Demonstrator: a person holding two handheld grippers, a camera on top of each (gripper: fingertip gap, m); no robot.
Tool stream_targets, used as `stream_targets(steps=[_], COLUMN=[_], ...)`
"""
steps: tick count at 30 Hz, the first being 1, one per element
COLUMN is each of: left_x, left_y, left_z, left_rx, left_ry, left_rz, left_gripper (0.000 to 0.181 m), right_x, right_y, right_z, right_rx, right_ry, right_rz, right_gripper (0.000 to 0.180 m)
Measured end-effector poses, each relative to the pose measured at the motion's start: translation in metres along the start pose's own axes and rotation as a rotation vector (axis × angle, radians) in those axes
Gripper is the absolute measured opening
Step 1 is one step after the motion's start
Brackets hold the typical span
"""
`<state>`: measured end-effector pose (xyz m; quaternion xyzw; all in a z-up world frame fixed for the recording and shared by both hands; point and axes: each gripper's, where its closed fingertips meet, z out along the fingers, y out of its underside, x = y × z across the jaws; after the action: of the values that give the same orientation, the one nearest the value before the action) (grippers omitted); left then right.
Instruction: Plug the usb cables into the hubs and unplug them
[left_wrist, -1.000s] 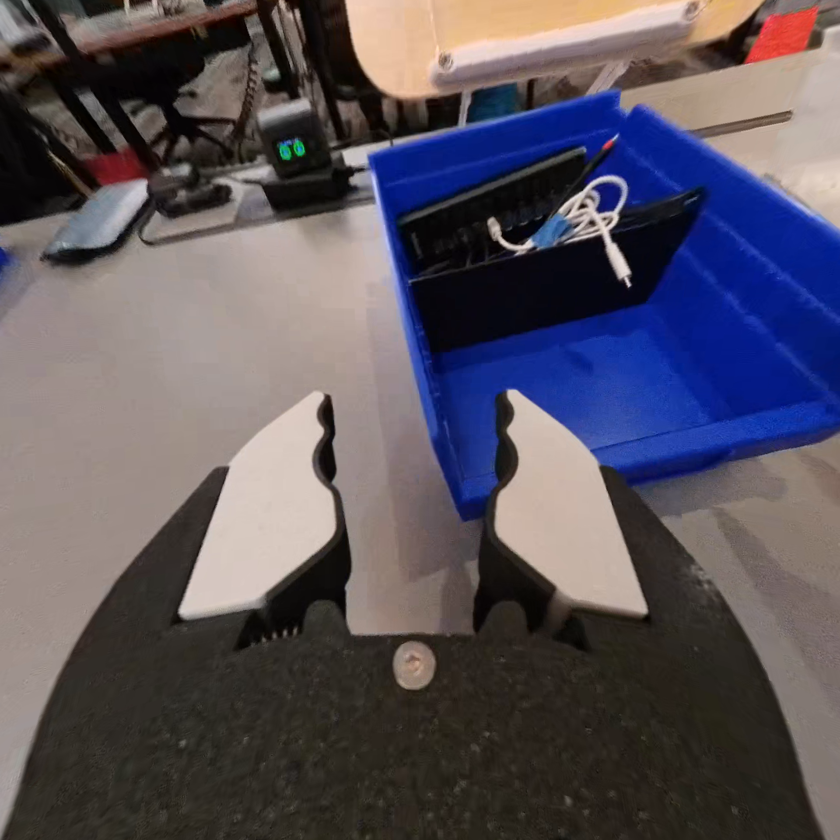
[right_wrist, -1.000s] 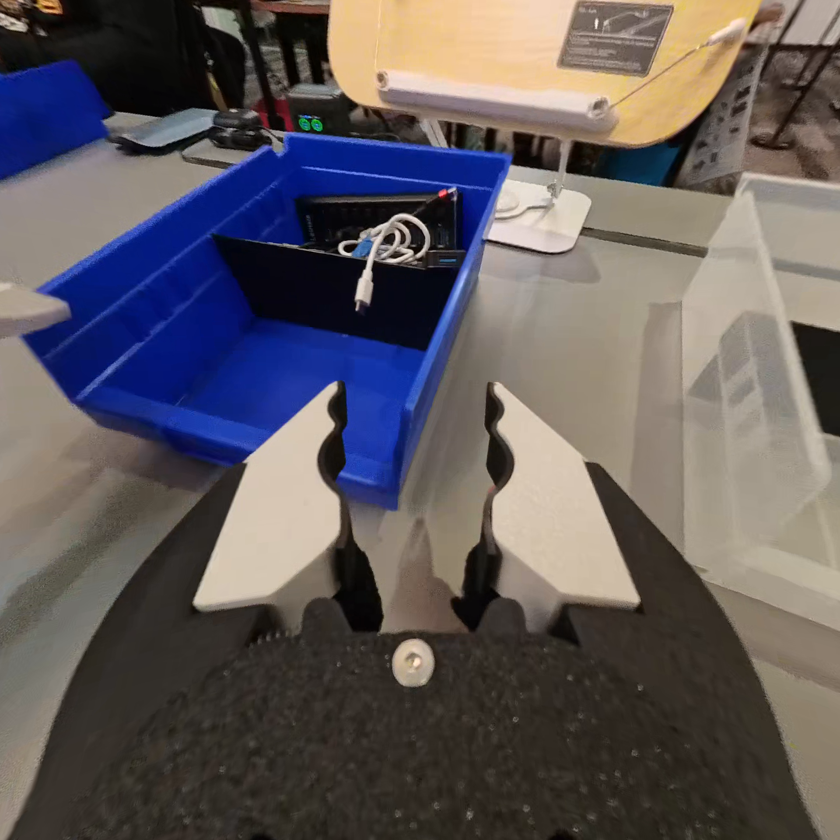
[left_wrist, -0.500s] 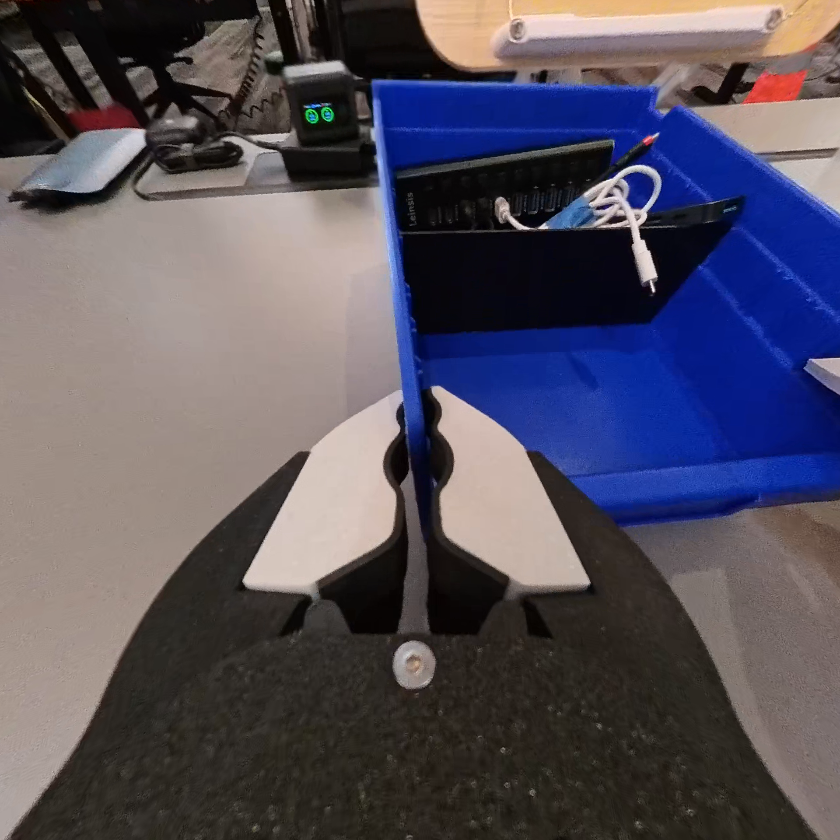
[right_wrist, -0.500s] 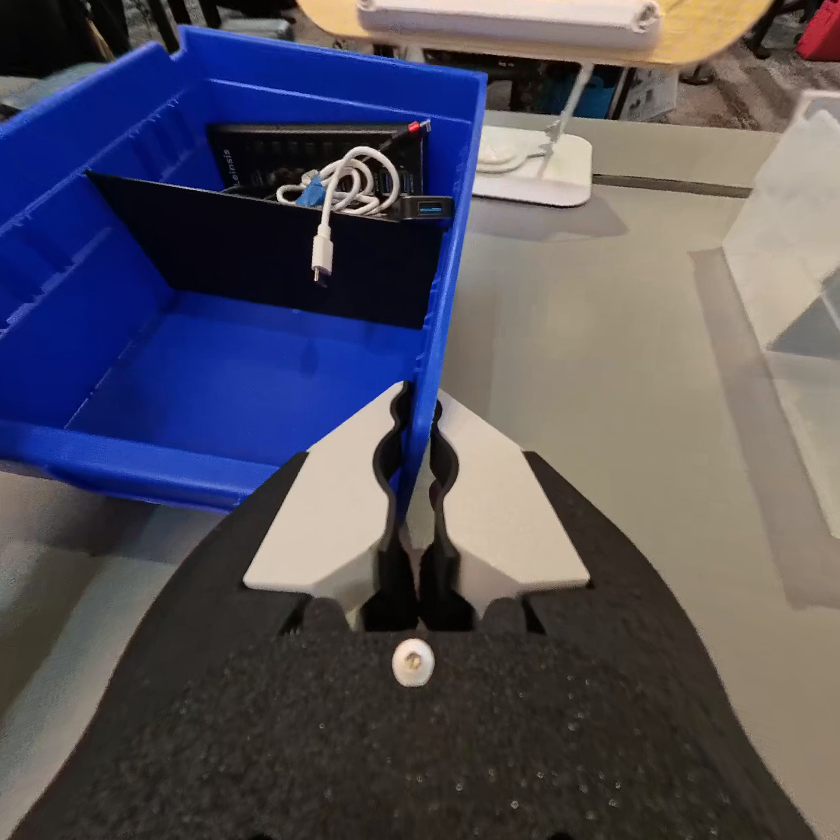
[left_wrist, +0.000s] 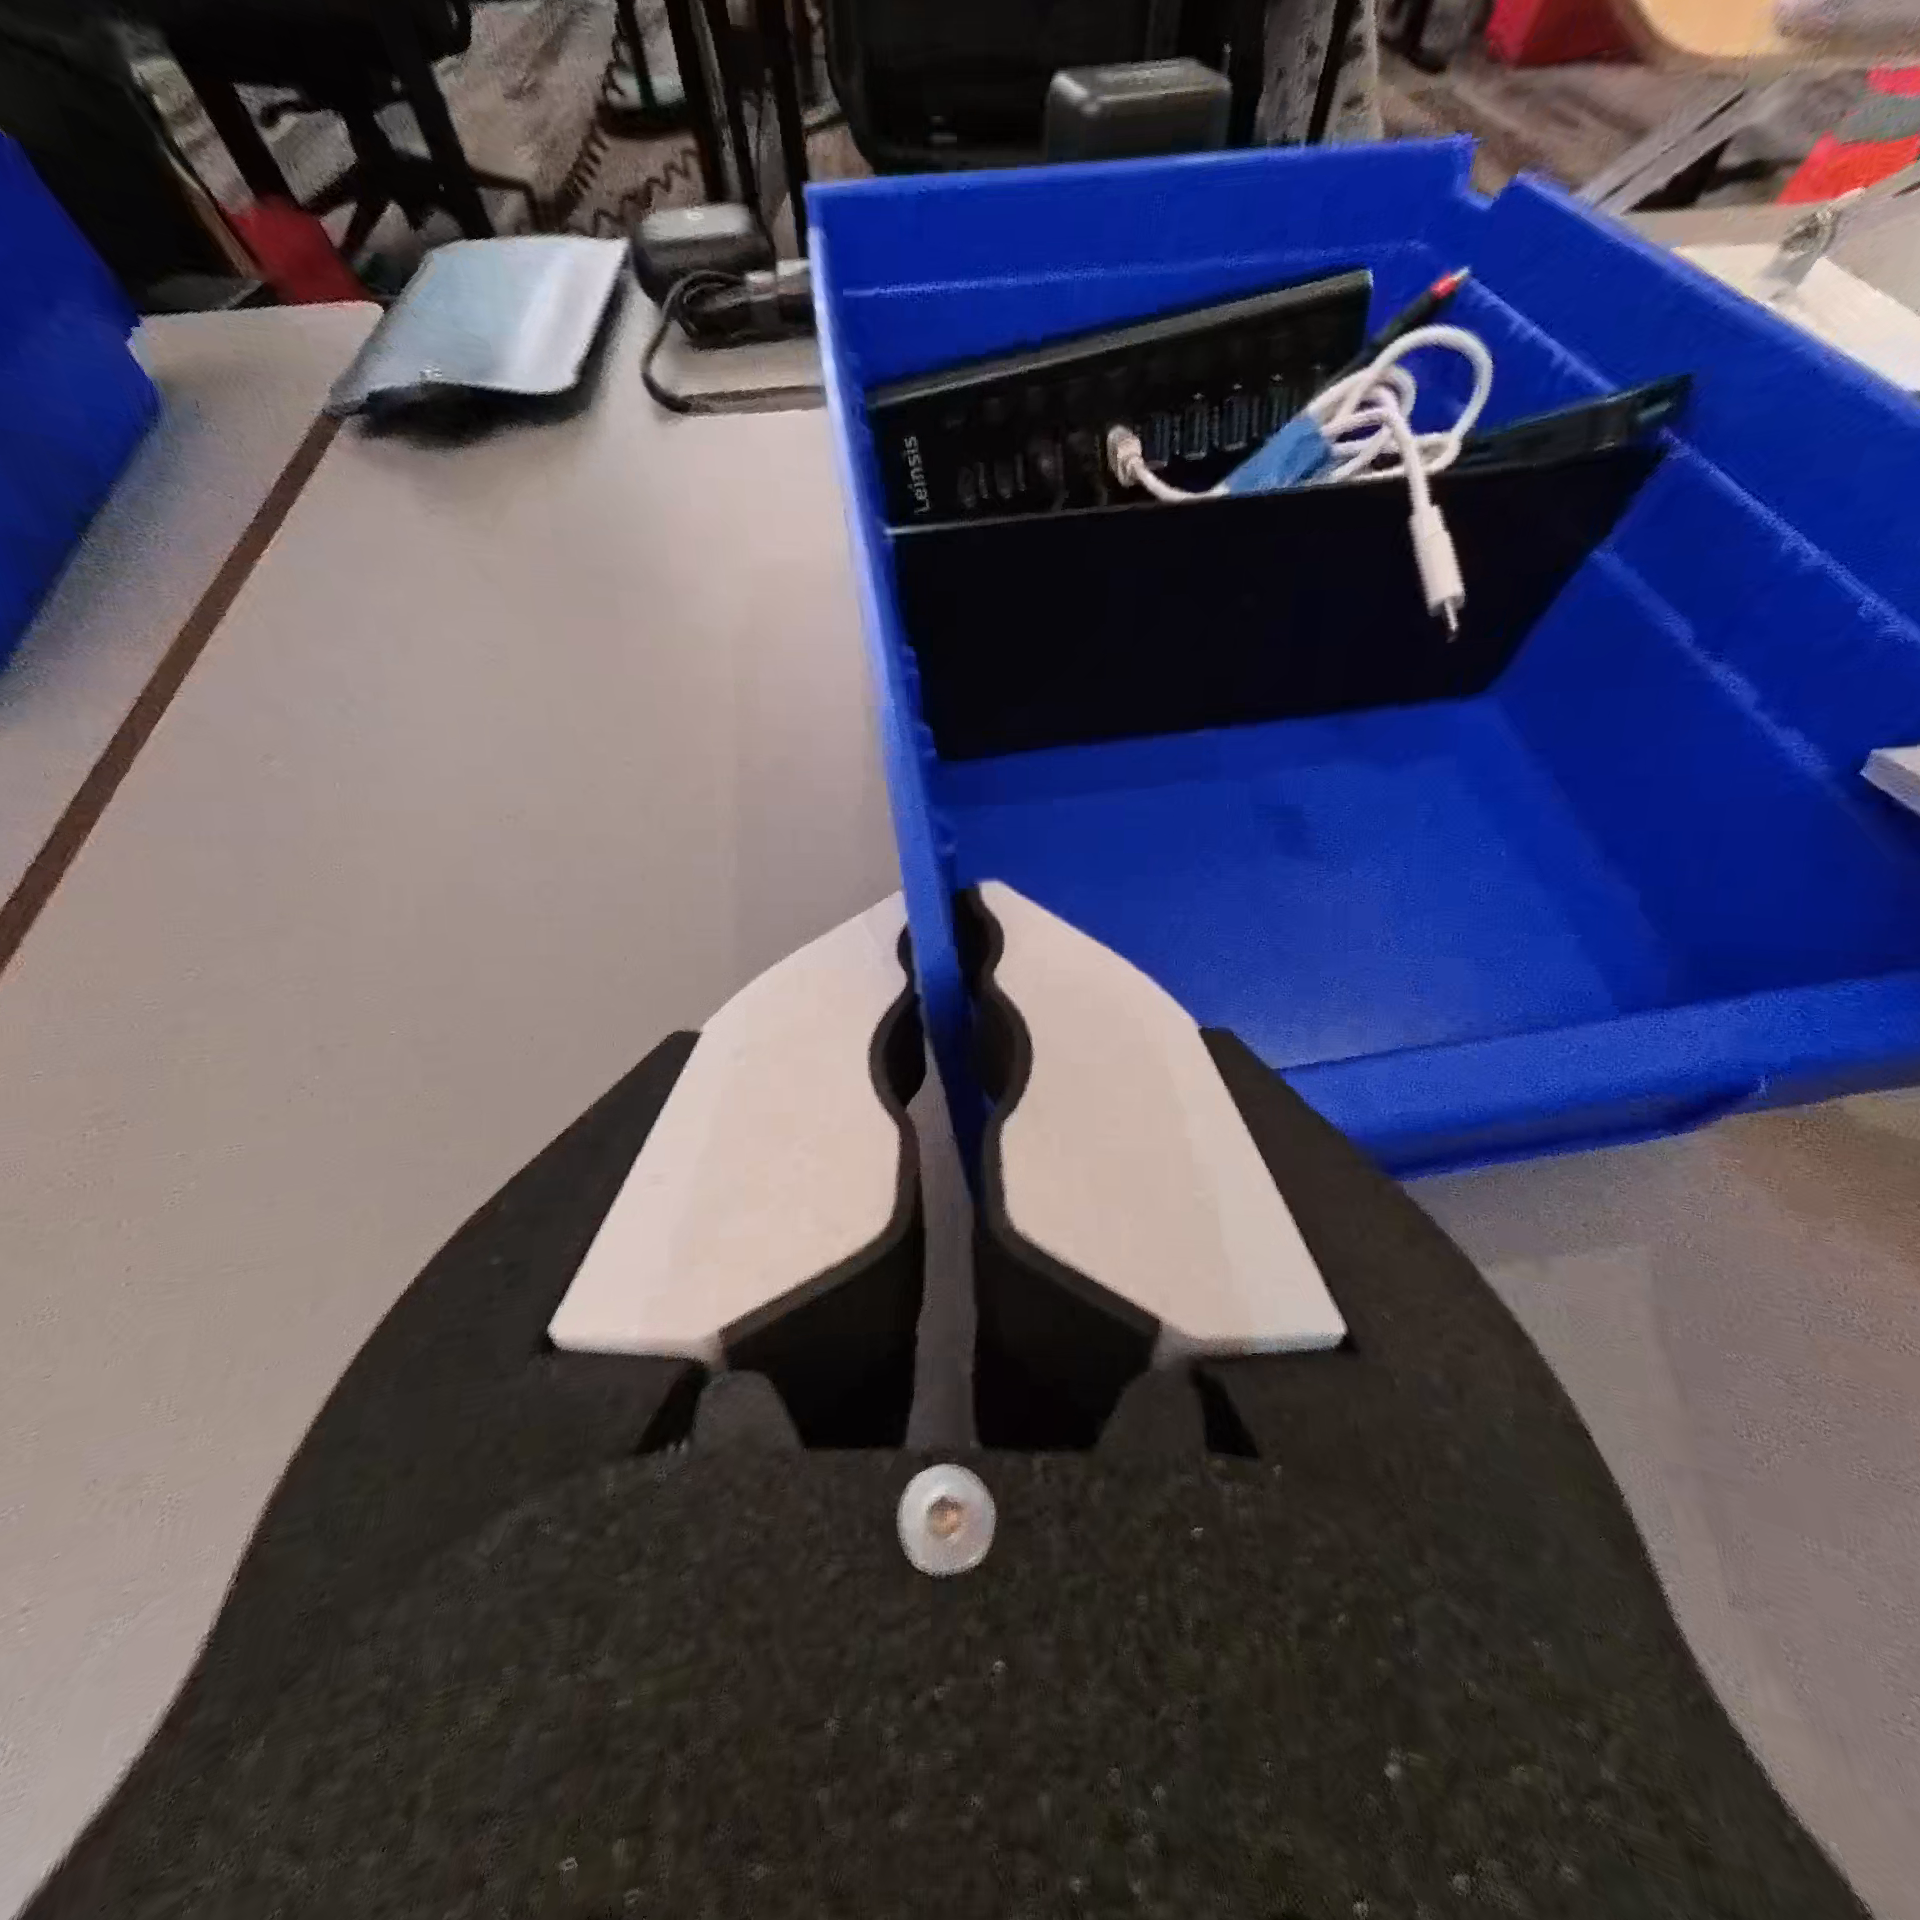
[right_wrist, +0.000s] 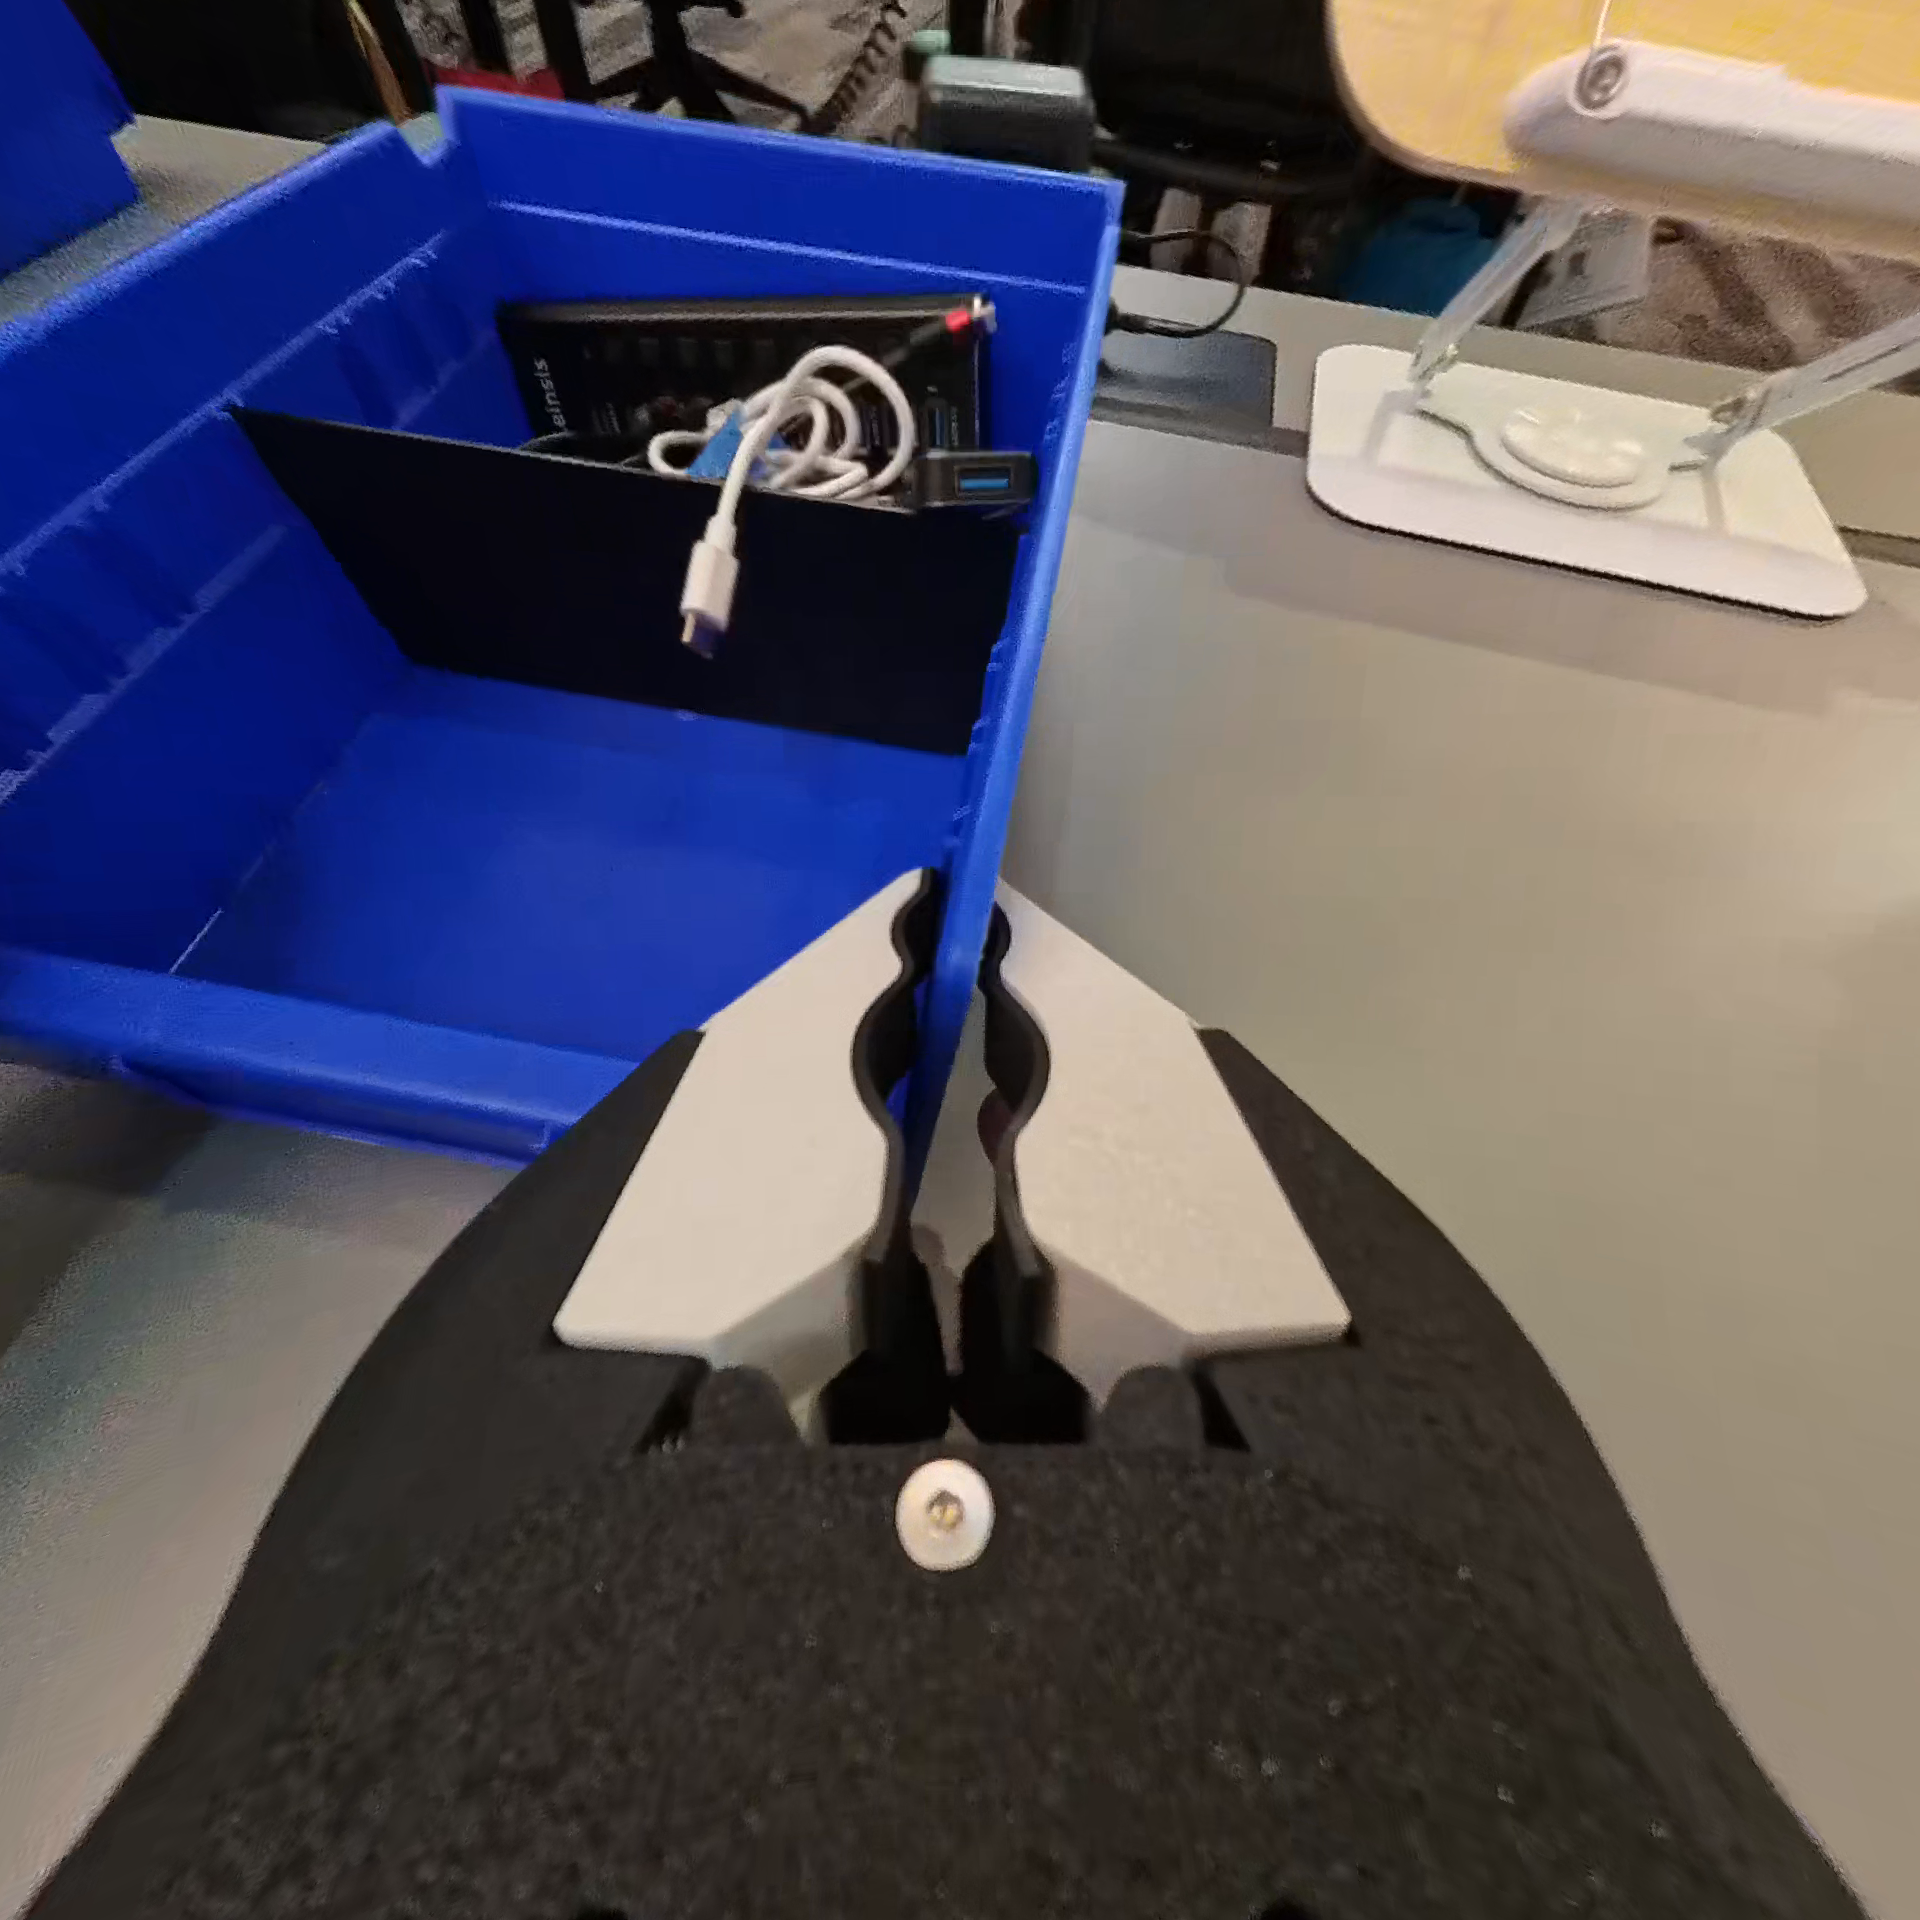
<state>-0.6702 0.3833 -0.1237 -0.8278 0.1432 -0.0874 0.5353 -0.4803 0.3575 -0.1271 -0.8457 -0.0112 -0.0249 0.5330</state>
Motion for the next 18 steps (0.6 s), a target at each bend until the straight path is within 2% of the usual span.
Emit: stream_targets(steps=[2,6,11,12,15,16,18], left_x=[-0.004,-0.008,-0.002,-0.003,-0.012,-0.005,0.033], left_y=[-0.001,-0.001,-0.007,-0.005,0.001,0.0,-0.003], left_z=[0.002,0.002,-0.024,-0.031,-0.065,-0.078,-0.094], left_rx=[0.018,-0.006,0.038,0.034,0.0,0.002,0.026], left_ry=[0.024,-0.019,-0.088,-0.129,-0.342,-0.36,-0.279], left_rz=[-0.06,-0.067,-0.127,-0.116,-0.05,-0.052,-0.108], left_gripper=[0.004,0.003,0.018,0.022,0.026,0.026,0.024], right_x=[-0.005,-0.013,0.006,0.015,0.069,0.091,0.144], right_y=[0.002,0.005,0.007,0.011,0.032,0.039,0.048], right_z=[0.0,-0.01,-0.067,-0.08,-0.104,-0.113,-0.125], right_rx=[0.011,0.002,0.093,0.102,0.075,0.072,0.088], right_ry=[0.001,-0.161,-0.545,-0.638,-0.752,-0.775,-0.734], right_rz=[0.023,0.02,0.104,0.102,0.078,0.055,0.024], right_gripper=[0.004,0.013,0.029,0.034,0.043,0.044,0.044])
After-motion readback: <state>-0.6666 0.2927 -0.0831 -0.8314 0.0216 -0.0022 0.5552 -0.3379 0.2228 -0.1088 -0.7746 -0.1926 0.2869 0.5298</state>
